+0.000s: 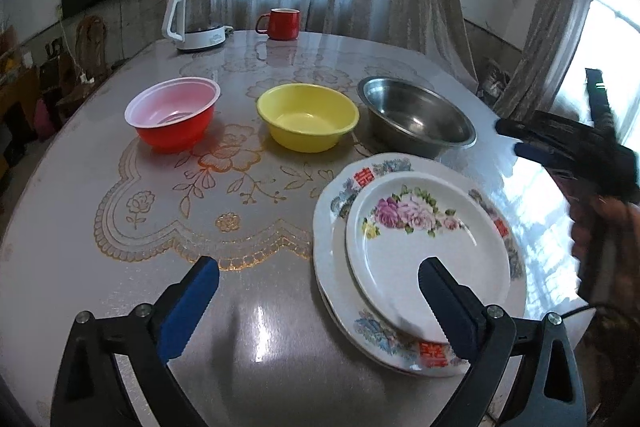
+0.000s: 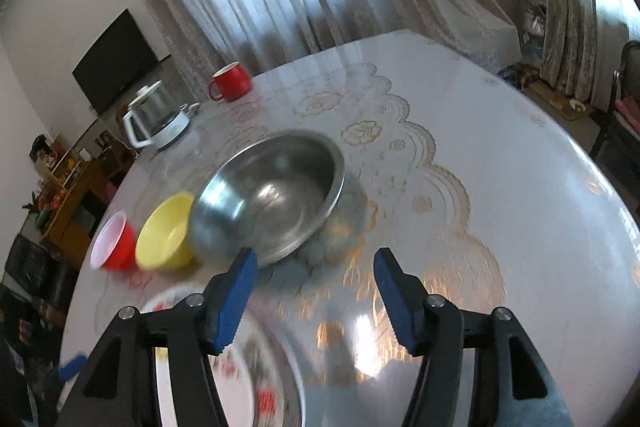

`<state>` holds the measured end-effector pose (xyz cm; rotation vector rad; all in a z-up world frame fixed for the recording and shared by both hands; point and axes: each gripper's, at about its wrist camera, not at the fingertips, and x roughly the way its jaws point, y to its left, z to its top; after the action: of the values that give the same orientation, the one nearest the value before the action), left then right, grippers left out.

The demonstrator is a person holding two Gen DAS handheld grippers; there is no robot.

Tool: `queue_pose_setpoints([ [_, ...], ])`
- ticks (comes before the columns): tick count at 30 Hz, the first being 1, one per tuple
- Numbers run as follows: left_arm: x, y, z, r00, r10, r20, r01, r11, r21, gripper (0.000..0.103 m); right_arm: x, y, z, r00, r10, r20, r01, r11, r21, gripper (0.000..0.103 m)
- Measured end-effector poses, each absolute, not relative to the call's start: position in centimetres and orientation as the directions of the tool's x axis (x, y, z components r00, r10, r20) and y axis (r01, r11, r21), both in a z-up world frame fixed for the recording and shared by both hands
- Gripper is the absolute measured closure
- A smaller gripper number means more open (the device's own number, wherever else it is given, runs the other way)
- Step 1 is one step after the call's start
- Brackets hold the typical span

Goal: Organize plates and bowls
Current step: 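Move the right gripper to the steel basin rim and close on it, then close the left gripper on the steel basin rim while the right gripper lifts it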

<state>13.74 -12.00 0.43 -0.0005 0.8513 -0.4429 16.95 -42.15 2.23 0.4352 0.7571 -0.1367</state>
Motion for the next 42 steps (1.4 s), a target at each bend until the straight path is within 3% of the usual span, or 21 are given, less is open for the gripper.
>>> queue_pose_setpoints([
  [9,14.9,-11.9,1.2,0.574,-0.39,-0.721,0.353,0.911,-0.212,0.002,24.2,-44.4,-1.5,0.653,0.103,-0.751,0.335,0.85,0.407,0.042],
  [11,15.0,-12.0,1.3,0.577,-0.387,-0.72,0.355,0.912,-0.206,0.002,24.7,-44.6,-2.4,0.647,0.112,-0.754,0.352,0.833,0.426,0.05],
  [13,15.3,-12.2,1.4,0.577,-0.385,-0.72,0.358,0.912,-0.201,0.002,25.0,-44.8,-3.1,0.645,0.12,-0.755,0.353,0.829,0.434,0.067],
  [14,15.4,-12.4,1.4,0.578,-0.383,-0.72,0.36,0.912,-0.197,0.002,25.0,-44.8,-3.4,0.645,0.12,-0.755,0.353,0.829,0.434,0.07],
  [17,15.6,-12.9,1.5,0.577,-0.382,-0.722,0.371,0.91,-0.185,0.002,24.4,-45.3,-3.8,0.676,0.158,-0.72,0.332,0.806,0.489,0.071],
  [23,16.1,-14.9,2.2,0.58,-0.397,-0.711,0.411,0.897,-0.165,0.002,22.5,-45.4,-3.6,0.696,0.121,-0.708,0.321,0.829,0.457,0.086],
  [35,21.4,-21.5,4.2,0.589,-0.408,-0.698,0.497,0.864,-0.086,0.002,20.3,-46.2,-5.1,0.747,0.091,-0.659,0.316,0.823,0.472,0.087],
  [42,24.9,-25.4,4.8,0.539,-0.469,-0.7,0.546,0.827,-0.134,0.003,19.8,-46.3,-5.1,0.78,0.128,-0.613,0.269,0.816,0.512,0.087],
])
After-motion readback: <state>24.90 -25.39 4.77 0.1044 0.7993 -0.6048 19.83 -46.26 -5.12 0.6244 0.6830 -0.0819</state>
